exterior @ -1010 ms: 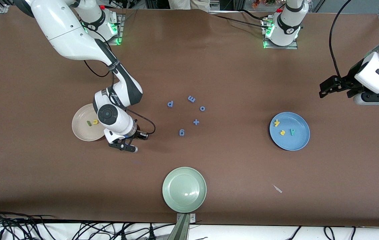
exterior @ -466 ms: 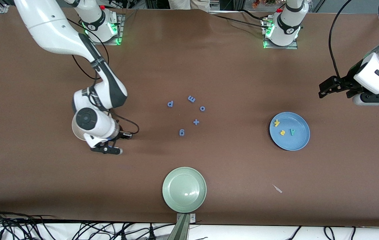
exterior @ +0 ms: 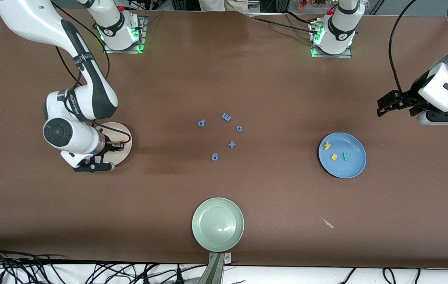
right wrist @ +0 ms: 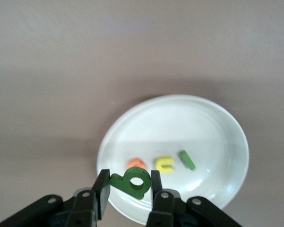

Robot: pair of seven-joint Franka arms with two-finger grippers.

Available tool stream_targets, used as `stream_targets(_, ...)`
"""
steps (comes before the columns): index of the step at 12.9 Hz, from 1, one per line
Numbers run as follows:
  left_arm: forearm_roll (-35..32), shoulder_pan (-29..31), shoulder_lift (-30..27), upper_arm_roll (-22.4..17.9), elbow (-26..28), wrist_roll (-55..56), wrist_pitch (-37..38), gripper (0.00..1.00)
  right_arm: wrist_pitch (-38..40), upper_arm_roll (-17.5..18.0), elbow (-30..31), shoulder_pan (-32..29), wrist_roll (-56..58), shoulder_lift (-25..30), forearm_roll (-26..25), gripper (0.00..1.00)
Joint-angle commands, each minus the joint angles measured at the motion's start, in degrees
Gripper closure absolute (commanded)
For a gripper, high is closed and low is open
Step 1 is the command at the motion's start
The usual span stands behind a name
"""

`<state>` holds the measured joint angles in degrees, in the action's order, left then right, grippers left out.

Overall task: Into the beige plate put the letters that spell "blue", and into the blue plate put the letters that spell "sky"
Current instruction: 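Release the green b into the beige plate and retract the right arm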

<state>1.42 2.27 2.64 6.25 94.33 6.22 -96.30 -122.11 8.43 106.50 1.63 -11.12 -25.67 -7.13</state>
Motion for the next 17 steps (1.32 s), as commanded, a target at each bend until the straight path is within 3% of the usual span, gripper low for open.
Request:
stream_targets(1,0.08,0.46,0.26,0.34,-1.08,-1.30,1.03,0.00,-5.33,0.10,9.94,-1.72,1.97,5.79,-0.34,0.31)
stream_targets(3,0.08,0.46,0.26,0.25,-1.08,-1.30,1.03,0.00,-4.28,-0.69,9.87,-1.81,2.15,6.94,-0.08,0.00)
stream_targets(8,0.08,0.46,0.26,0.25,-1.08,-1.30,1.11,0.00,-0.09,-1.14,5.31,-2.08,2.07,9.66,1.77,0.00)
stream_targets(10,0.08,0.46,0.26,0.34,-1.08,-1.30,1.12,0.00,7.72,-1.14,0.15,-2.07,1.63,11.59,5.53,0.00)
stream_targets(15,0.08,0.46,0.18,0.34,-1.08,-1.30,1.12,0.00,31.36,-1.75,-19.54,-2.16,2.15,12.22,6.34,0.00)
stream_targets(17,0.08,0.46,0.18,0.34,-1.08,-1.30,1.12,0.00,36.05,-4.81,-21.15,-2.16,3.28,14.93,10.45,0.00)
